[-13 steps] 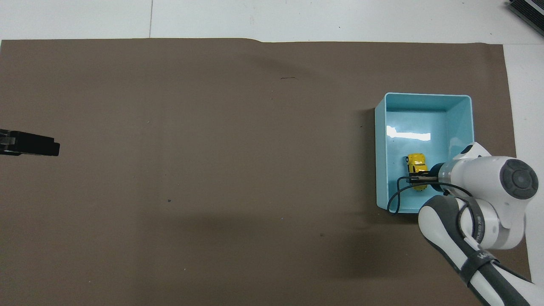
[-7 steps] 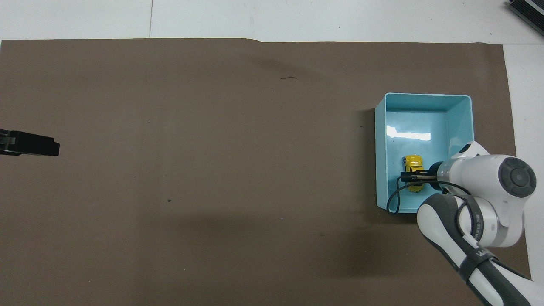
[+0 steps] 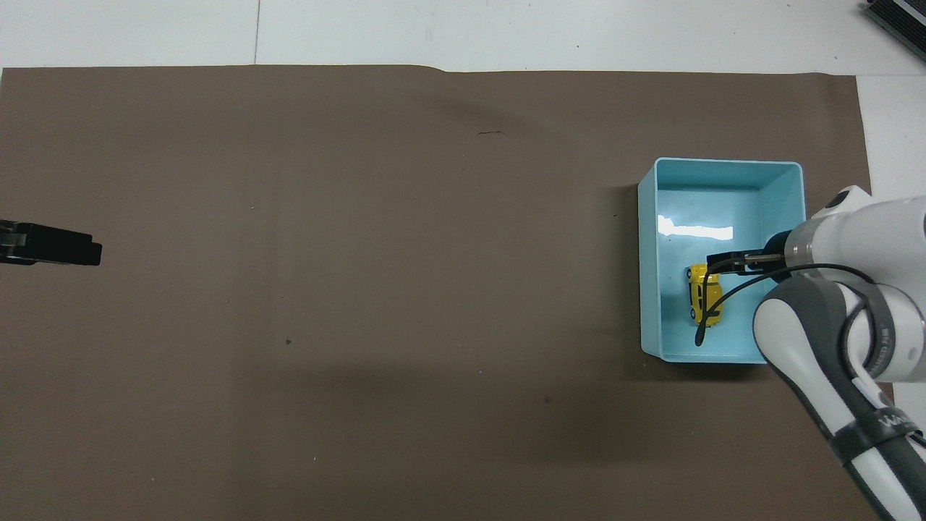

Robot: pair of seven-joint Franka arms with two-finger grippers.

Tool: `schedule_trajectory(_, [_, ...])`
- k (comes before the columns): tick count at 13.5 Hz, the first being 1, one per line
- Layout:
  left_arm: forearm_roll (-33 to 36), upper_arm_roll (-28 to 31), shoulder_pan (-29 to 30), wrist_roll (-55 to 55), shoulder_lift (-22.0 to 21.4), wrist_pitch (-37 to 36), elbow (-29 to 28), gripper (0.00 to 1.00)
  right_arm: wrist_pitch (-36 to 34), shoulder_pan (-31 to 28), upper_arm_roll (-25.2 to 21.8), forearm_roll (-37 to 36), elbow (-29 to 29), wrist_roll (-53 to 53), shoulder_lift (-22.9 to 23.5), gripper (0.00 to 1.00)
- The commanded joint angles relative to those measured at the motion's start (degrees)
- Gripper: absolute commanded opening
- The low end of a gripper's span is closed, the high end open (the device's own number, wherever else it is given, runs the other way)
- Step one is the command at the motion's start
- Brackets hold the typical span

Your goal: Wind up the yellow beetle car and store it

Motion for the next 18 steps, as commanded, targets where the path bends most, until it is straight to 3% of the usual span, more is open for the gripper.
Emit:
schedule_trajectory(1, [-0.6,-0.5,1.1,-0.3,-0.8,-0.6,-0.4,1.00,-5.8,-1.1,0.1,0.8,7.0,-1.6,0.9,1.00])
schedule_trajectory(5, [-0.6,-0.5,1.1,-0.3,-0.8,-0.6,-0.4,1.00,-13.3,-0.2,0.3,-4.5,14.1,7.3,0.5,1.00])
schedule_trajectory(11, [-0.6,-0.5,1.1,-0.3,-0.8,-0.6,-0.4,1.00,-27.9,-0.2,0.5,-3.7,24.8,6.4,0.2,1.00])
schedule_trajectory(18, [-0.6,-0.5,1.1,-0.3,-0.9,-0.6,-0.4,1.00,-39.3,-0.2,1.4,-1.7,34.7,6.1,1.1,1.00])
